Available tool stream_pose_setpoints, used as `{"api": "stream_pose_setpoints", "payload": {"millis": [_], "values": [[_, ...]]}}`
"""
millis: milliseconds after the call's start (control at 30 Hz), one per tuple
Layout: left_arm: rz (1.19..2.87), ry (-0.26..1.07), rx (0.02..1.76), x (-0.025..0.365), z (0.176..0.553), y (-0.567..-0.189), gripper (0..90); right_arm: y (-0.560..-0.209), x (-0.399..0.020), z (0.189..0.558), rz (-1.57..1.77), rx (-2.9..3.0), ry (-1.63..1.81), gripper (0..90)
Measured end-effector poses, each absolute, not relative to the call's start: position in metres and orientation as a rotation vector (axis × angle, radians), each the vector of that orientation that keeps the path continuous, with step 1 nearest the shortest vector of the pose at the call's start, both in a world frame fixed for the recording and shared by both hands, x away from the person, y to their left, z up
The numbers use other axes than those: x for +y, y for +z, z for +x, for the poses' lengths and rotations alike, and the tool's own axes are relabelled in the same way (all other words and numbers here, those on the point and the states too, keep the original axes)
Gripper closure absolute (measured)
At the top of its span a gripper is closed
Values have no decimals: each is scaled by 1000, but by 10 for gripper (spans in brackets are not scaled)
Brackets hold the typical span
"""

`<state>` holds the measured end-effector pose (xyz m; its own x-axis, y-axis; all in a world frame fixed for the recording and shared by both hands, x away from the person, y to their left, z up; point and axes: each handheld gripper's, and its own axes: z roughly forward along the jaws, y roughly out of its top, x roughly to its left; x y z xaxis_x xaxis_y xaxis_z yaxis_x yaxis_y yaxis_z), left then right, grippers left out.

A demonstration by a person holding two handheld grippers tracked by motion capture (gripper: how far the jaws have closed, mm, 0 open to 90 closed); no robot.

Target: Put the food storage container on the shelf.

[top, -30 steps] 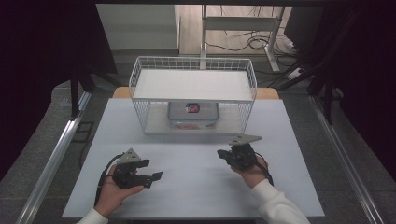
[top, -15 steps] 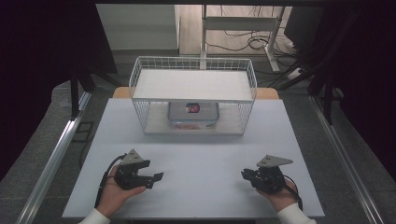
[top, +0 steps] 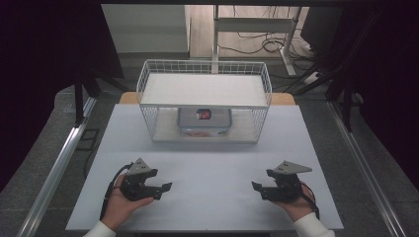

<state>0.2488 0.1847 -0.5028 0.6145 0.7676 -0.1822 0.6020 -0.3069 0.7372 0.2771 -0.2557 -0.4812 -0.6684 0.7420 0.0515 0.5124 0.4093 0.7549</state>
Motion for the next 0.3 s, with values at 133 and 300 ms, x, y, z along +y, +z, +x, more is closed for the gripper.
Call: {"api": "stream_pose_setpoints", "payload": {"millis": [133,300], "values": [[2027,261,1077,185,249,-503,240,-481,-255,277,1078,2386,1120,251],[2021,259,1085,185,252,-503,238,-482,-257,279,1070,2390,1123,234]]}}
